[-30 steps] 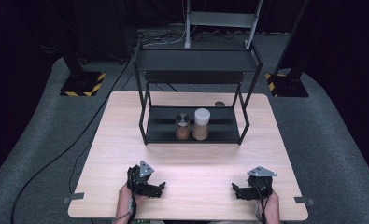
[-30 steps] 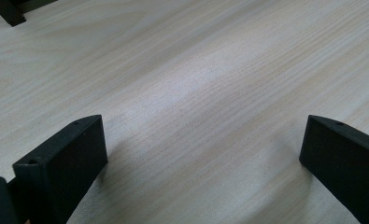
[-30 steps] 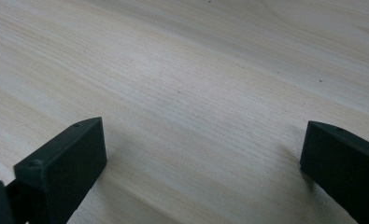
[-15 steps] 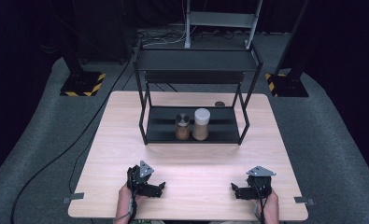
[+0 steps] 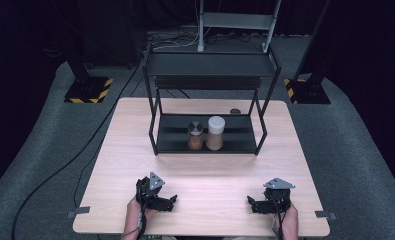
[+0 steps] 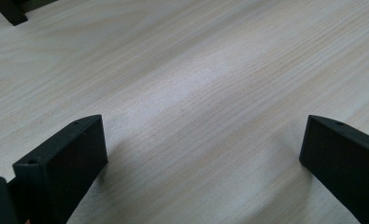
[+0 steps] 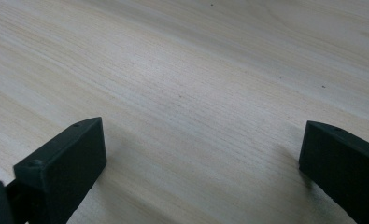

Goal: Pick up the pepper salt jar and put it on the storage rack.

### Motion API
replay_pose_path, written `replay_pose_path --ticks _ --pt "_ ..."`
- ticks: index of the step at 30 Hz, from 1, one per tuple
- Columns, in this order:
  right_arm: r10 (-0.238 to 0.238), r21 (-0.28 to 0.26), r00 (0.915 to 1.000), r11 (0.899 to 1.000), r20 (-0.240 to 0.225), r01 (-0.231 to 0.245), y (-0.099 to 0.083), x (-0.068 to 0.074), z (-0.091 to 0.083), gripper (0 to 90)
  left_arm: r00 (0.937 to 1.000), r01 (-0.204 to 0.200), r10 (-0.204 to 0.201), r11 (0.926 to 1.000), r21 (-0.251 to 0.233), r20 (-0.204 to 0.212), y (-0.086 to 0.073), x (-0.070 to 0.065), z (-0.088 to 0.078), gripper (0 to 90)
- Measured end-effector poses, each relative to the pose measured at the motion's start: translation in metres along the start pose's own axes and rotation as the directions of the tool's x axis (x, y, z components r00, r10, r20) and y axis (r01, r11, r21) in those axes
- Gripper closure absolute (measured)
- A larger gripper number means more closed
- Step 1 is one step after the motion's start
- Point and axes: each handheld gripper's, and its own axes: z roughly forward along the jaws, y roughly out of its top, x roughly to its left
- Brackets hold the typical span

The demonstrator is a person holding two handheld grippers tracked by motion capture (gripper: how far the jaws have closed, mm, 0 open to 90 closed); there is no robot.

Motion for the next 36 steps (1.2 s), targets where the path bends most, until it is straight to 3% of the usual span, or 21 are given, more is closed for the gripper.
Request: replay_pose_path --ticks 36 --pt "0.001 0.000 1.0000 1.000 0.003 -0.001 0.0005 0.0005 0.0005 0.0 1.0000 -0.009 0.009 1.0000 -0.001 -0.004 -0.0001 -0.0011 -0.0004 0.3"
